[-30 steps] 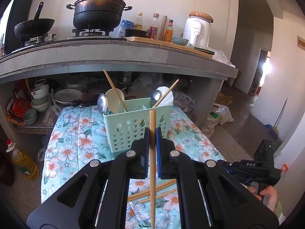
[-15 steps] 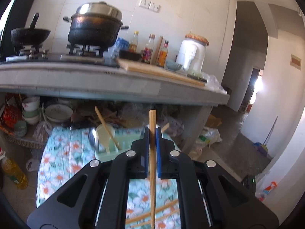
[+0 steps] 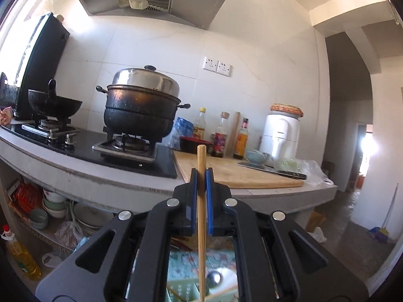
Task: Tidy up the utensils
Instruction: 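Carry the chopstick over the green holder with the left gripper while the right carries its chopstick, then lower the chopstick into the green holder and open the left gripper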
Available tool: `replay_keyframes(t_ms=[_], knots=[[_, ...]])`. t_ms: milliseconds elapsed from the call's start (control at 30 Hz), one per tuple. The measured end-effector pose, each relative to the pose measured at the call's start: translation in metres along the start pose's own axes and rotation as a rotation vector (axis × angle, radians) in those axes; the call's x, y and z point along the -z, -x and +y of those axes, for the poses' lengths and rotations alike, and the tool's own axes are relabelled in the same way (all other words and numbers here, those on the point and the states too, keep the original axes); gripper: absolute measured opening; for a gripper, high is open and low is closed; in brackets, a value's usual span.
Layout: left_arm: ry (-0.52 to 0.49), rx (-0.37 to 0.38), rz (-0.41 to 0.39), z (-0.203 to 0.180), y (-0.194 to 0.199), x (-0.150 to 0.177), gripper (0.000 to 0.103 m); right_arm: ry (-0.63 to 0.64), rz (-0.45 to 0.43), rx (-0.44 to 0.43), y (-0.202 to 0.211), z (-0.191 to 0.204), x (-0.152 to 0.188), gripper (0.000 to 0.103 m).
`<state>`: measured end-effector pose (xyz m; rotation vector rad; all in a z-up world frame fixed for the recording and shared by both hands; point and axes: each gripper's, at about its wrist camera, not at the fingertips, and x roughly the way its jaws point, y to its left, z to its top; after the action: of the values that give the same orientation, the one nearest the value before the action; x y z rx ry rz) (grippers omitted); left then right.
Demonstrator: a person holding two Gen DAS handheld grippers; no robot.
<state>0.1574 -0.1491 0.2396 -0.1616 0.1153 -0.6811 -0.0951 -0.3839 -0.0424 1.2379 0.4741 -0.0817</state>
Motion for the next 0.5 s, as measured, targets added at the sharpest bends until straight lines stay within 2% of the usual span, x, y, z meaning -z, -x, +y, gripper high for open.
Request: replay_keyframes(t_ms=[267, 367, 500], knots=[[-0.091, -0.101, 0.042, -0.006, -0.065, 0.044, 0.005, 0.001, 0.0, 0.011, -0.003, 0.0, -0.004, 0.006], [-0.08, -0.11, 0.063, -0.003, -0.073, 0.063, 0.005, -0.003, 0.002, 0.016, -0.004, -0.003, -0.004, 0.007], [-0.097, -0.115, 0.051, -0.004, -0.071, 0.081, 0.006, -0.005, 0.004, 0.018, -0.005, -0.004, -0.005, 0.007]])
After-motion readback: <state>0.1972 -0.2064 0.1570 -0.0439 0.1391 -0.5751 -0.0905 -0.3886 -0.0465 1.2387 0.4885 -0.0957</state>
